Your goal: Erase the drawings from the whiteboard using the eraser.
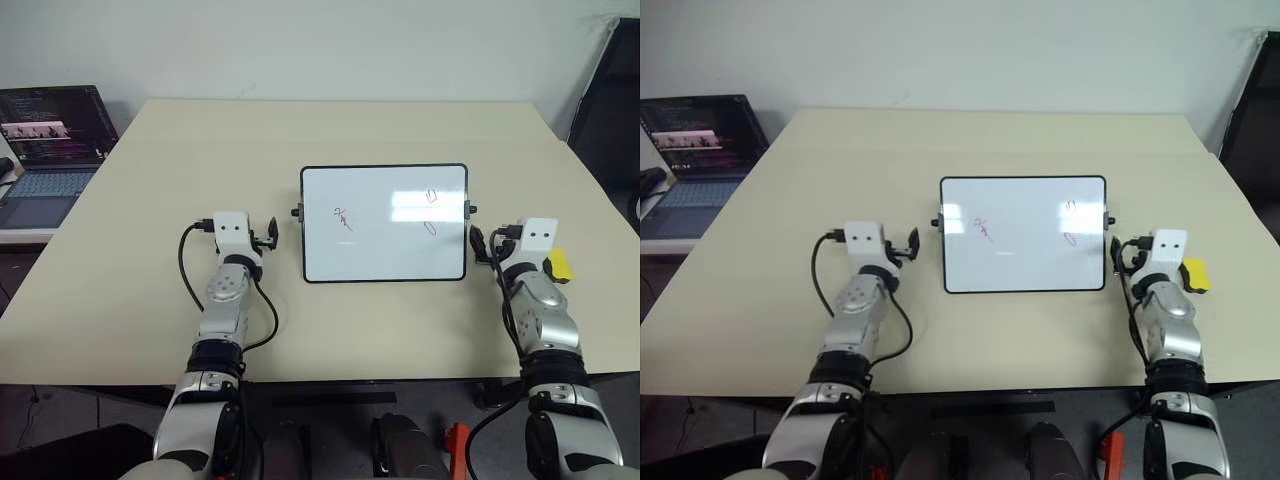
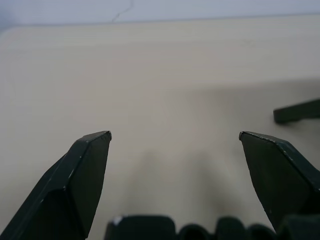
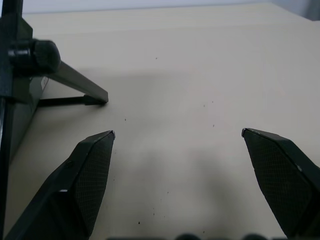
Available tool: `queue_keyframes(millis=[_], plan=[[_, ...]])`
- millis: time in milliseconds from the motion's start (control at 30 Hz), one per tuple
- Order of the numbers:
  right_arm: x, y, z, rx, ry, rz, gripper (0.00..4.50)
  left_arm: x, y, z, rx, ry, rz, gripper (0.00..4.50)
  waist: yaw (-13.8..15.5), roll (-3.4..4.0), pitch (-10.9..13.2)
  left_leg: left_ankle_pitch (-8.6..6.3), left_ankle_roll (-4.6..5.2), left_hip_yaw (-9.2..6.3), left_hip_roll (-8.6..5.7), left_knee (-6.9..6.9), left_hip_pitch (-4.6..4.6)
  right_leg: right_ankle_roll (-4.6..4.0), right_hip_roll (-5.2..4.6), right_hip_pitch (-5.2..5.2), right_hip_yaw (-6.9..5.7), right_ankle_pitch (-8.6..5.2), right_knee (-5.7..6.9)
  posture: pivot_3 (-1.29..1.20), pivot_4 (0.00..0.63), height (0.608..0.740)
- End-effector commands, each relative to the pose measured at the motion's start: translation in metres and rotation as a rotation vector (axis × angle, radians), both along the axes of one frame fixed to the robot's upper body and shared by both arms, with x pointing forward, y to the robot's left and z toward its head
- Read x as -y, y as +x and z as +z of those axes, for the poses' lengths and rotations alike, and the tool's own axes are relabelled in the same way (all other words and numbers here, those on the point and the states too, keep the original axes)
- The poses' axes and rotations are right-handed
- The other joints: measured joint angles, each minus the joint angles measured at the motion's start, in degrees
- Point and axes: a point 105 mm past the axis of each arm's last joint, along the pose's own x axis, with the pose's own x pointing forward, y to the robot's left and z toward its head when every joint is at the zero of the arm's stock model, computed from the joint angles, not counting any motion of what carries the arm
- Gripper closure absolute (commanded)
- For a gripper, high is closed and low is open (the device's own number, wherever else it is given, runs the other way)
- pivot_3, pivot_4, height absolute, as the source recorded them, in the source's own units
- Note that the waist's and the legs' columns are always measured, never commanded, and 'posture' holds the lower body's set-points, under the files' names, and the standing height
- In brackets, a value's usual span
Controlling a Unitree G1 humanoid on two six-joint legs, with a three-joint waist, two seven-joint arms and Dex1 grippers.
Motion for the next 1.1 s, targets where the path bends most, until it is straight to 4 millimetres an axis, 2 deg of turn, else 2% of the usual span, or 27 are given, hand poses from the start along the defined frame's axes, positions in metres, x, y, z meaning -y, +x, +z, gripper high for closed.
queue_keyframes(millis=[33,200,333,467,533,600,633,667,733,800,867,967,1033,1100], plan=[[0.001,0.003,0.012,0.04,-0.017,-0.004,0.02,0.004,0.003,0.017,0.062,-0.01,-0.013,0.0,0.0,0.0,0.0,0.0,0.0,-0.01,0.0,0.01,0.0,0.0,0.0,0.0,0.0,0.0,0.0,0.0,0.15,0.74],[0.005,0.003,0.016,0.046,-0.023,-0.015,0.02,0.008,0.001,0.018,0.072,0.01,-0.059,0.0,0.0,0.0,0.0,0.0,0.0,0.0,-0.01,0.02,0.0,0.0,0.0,0.0,0.0,0.0,0.02,0.0,0.15,0.74],[-0.003,-0.001,0.026,0.053,-0.043,0.045,0.02,-0.014,-0.006,0.022,0.071,0.008,-0.094,0.0,-0.5,0.0,0.0,0.0,0.0,0.01,0.02,-0.01,0.01,0.0,0.02,-0.01,0.01,0.0,0.02,0.0,0.15,0.74],[0.006,-0.013,0.045,0.028,-0.064,0.09,0.02,-0.041,-0.029,0.059,0.087,0.044,-0.326,0.0,-0.6,0.02,0.0,0.0,0.0,0.0,0.06,-0.02,-0.02,-0.01,0.05,-0.07,-0.01,-0.01,0.04,0.0,0.15,0.74],[0.011,-0.02,0.053,0.014,-0.084,0.12,0.02,-0.048,-0.047,0.073,0.032,0.05,-0.467,0.0,-0.6,0.02,0.0,0.0,-0.01,0.0,0.08,-0.04,-0.03,-0.05,0.06,-0.1,0.0,-0.03,0.09,0.0,0.15,0.74],[0.016,-0.023,0.055,-0.01,-0.083,0.133,0.02,-0.048,-0.064,0.096,0.007,0.033,-0.609,0.0,-0.5,0.02,0.0,-0.01,-0.01,0.0,0.09,-0.02,-0.02,-0.08,0.05,-0.1,-0.02,-0.05,0.09,0.0,0.15,0.74],[0.021,-0.025,0.056,-0.021,-0.085,0.129,0.02,-0.041,-0.074,0.106,-0.01,0.039,-0.689,0.0,-0.5,0.01,0.0,-0.01,-0.01,0.01,0.07,-0.02,0.02,-0.08,0.04,-0.06,-0.02,-0.06,0.09,0.0,0.15,0.74],[0.026,-0.027,0.057,-0.03,-0.086,0.121,0.02,-0.027,-0.085,0.116,-0.034,0.071,-0.804,0.0,-0.3,-0.01,0.0,-0.01,-0.01,0.0,0.09,0.0,0.0,-0.09,0.04,-0.06,-0.04,-0.07,0.08,0.0,0.15,0.74],[0.037,-0.03,0.064,-0.025,-0.073,0.107,0.02,0.01,-0.101,0.13,-0.066,0.122,-1.005,0.0,0.3,-0.01,0.0,-0.01,-0.01,-0.04,0.08,0.0,-0.01,-0.1,0.03,-0.02,-0.1,-0.11,0.02,0.0,0.15,0.74],[0.045,-0.028,0.069,-0.022,-0.066,0.1,0.02,0.051,-0.102,0.136,-0.059,0.149,-1.148,0.0,1.2,0.0,0.0,-0.01,-0.01,-0.04,0.02,0.01,0.0,-0.03,-0.01,0.02,-0.1,-0.14,-0.01,0.0,0.15,0.74],[0.053,-0.03,0.07,-0.034,-0.078,0.089,0.02,0.091,-0.1,0.134,-0.047,0.156,-1.246,0.0,1.5,-0.01,0.0,0.0,-0.01,-0.06,-0.02,0.09,0.0,0.18,-0.02,0.12,-0.13,-0.21,-0.06,0.0,0.15,0.74],[0.065,-0.033,0.074,-0.032,-0.069,0.057,0.02,0.136,-0.099,0.122,-0.092,0.127,-1.345,0.0,0.9,-0.01,0.0,-0.01,-0.01,0.0,-0.01,0.11,0.0,0.18,0.0,0.12,-0.02,-0.15,-0.09,0.0,0.15,0.74],[0.086,-0.038,0.074,-0.053,-0.073,-0.001,0.02,0.174,-0.097,0.104,-0.102,0.143,-1.424,0.0,0.8,0.01,0.0,-0.01,0.0,0.01,0.01,0.08,-0.03,-0.01,0.04,0.05,0.02,-0.04,-0.09,0.0,0.15,0.74],[0.103,-0.042,0.073,-0.071,-0.054,-0.04,0.02,0.203,-0.094,0.092,-0.103,0.153,-1.456,0.0,0.7,0.02,0.0,0.0,0.0,0.03,-0.01,0.06,-0.01,-0.02,0.04,0.04,0.03,-0.05,-0.1,0.0,0.15,0.74]])
